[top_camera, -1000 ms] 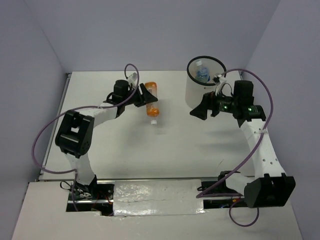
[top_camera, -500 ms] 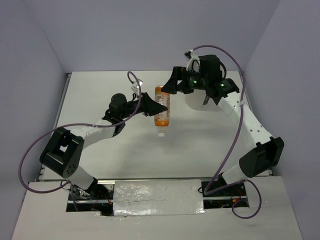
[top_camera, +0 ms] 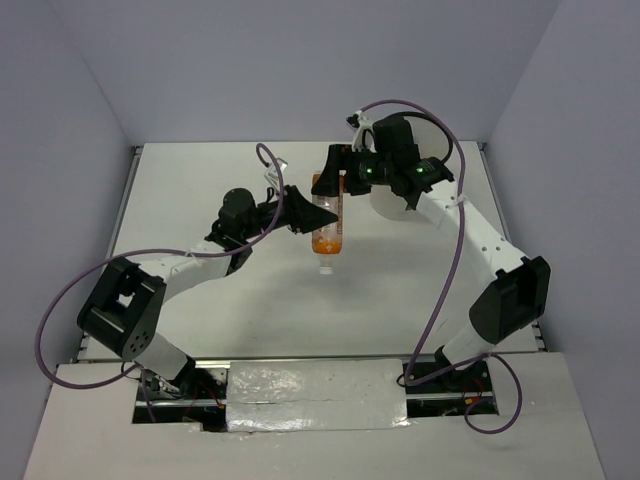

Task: Put the plastic bottles in the bin

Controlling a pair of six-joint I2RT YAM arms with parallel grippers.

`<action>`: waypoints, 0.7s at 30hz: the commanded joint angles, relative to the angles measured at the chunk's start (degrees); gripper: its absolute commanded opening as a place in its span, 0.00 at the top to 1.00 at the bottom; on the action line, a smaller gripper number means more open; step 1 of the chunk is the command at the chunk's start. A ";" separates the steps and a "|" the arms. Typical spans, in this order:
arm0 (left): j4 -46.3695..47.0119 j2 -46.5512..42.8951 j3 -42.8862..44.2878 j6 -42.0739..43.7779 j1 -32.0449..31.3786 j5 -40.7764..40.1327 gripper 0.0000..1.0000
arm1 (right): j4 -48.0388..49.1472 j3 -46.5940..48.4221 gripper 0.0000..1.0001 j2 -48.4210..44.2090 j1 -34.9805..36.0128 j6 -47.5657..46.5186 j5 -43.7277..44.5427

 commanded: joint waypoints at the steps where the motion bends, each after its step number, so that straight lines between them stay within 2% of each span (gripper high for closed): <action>1: 3.72 -2.25 1.28 0.09 -0.34 -0.59 0.56 | 2.06 0.49 0.23 -1.05 0.70 -0.74 -3.11; 4: 2.93 -2.86 1.72 0.44 -0.43 -0.77 0.49 | 2.77 -0.83 0.45 -1.66 0.70 -1.96 -5.84; 5: 2.58 -3.04 1.89 0.53 -0.43 -0.77 0.46 | 2.77 -0.83 0.57 -1.84 0.87 -2.58 -6.19; 7: 1.97 -3.65 2.16 1.05 -0.43 -0.68 0.36 | 2.25 -0.05 0.68 -1.75 0.61 -4.95 -6.81; 8: 1.27 -3.92 2.24 1.40 -0.43 -0.86 0.30 | 1.81 1.26 0.70 -1.67 0.61 -5.91 -6.81; 9: -0.22 -4.18 2.68 2.28 -0.52 -0.95 0.01 | 1.11 1.97 0.72 -1.66 0.52 -7.75 -6.90; 14: -5.50 -6.55 4.26 5.71 -0.34 -0.68 0.01 | -1.62 8.46 0.81 -1.31 -1.32 -15.49 -8.82; 15: -6.38 -6.99 5.05 7.02 -0.08 -0.51 0.00 | -2.76 9.70 0.83 -1.23 -2.02 -19.33 -9.79; 18: -10.85 -10.23 5.85 9.14 1.14 -0.85 0.00 | -4.78 17.42 0.91 0.09 -9.37 -24.89 -17.23; 21: -15.59 -12.87 5.94 11.16 3.51 -2.08 0.01 | -4.26 22.09 0.91 0.79 -14.84 -25.69 -21.21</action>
